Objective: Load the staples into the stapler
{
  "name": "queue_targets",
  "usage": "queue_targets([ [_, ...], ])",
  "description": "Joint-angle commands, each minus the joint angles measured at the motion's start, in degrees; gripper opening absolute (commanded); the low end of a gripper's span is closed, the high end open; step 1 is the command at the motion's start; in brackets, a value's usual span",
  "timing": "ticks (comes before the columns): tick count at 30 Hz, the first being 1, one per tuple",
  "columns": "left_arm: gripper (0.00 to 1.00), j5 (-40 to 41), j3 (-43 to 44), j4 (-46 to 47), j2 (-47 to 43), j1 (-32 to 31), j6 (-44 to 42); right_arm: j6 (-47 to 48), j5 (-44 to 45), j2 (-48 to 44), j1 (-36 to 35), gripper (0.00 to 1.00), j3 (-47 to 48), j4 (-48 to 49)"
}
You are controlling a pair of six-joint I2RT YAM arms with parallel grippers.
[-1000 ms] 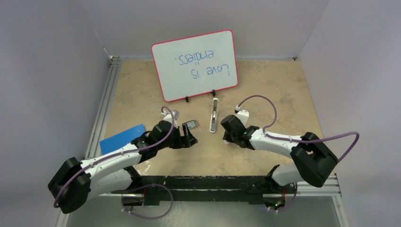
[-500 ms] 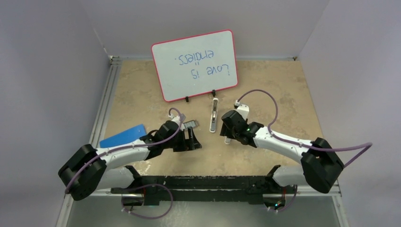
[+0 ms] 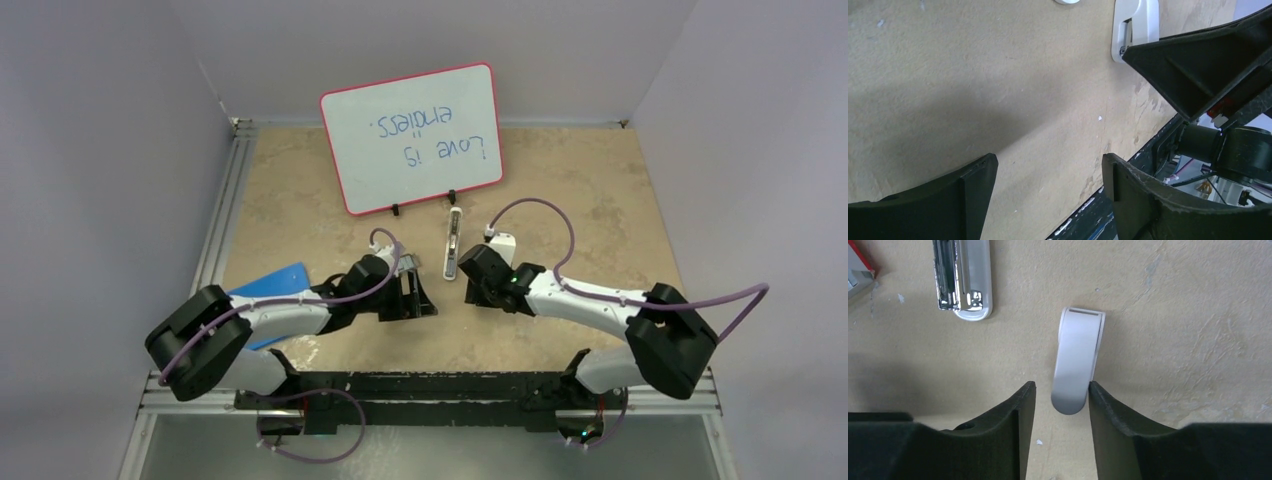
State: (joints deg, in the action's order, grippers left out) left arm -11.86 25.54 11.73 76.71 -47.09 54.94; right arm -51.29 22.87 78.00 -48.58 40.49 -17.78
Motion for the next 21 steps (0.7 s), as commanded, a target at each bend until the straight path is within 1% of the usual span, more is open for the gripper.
queue_targets([
  [1,0.73,-1.8,2.2,6.7,2.3,-0.7,0.5,-2.0,0.3,0.3,-1.0,0.41,0.5,-1.4],
  [2,0.71,-2.2,2.1,7.7,2.9,-0.8,0.8,-2.2,0.6,0.6,-1.0,0.37,0.5,-1.7],
  [4,0.66,-2.9,2.1,9.7,4.4,-1.3,1.2,-2.6,1.4,1.2,-1.0,0.34,0.7,-2.4],
  [7,0.64,-3.1,2.7,11.3,6.6,-2.1,1.6,-3.6,2.7,2.0,-1.1,0.33,1.1,-3.7],
  [10,0.64,-3.0,3.3,12.1,8.3,-2.9,2.1,-4.2,3.5,1.3,-1.1,0.37,1.1,-4.0],
  [16,0.7,-2.0,5.1,12.3,10.7,-4.5,2.6,-4.6,4.3,-0.2,-1.1,0.47,1.6,-4.1],
  [20,0.7,-0.9,6.0,11.6,11.6,-4.9,3.1,-5.6,5.7,-0.4,-1.1,0.48,2.2,-4.8],
  [21,0.69,-0.6,6.0,11.5,11.9,-5.0,3.2,-5.7,6.1,-0.8,-1.1,0.48,2.3,-4.5],
])
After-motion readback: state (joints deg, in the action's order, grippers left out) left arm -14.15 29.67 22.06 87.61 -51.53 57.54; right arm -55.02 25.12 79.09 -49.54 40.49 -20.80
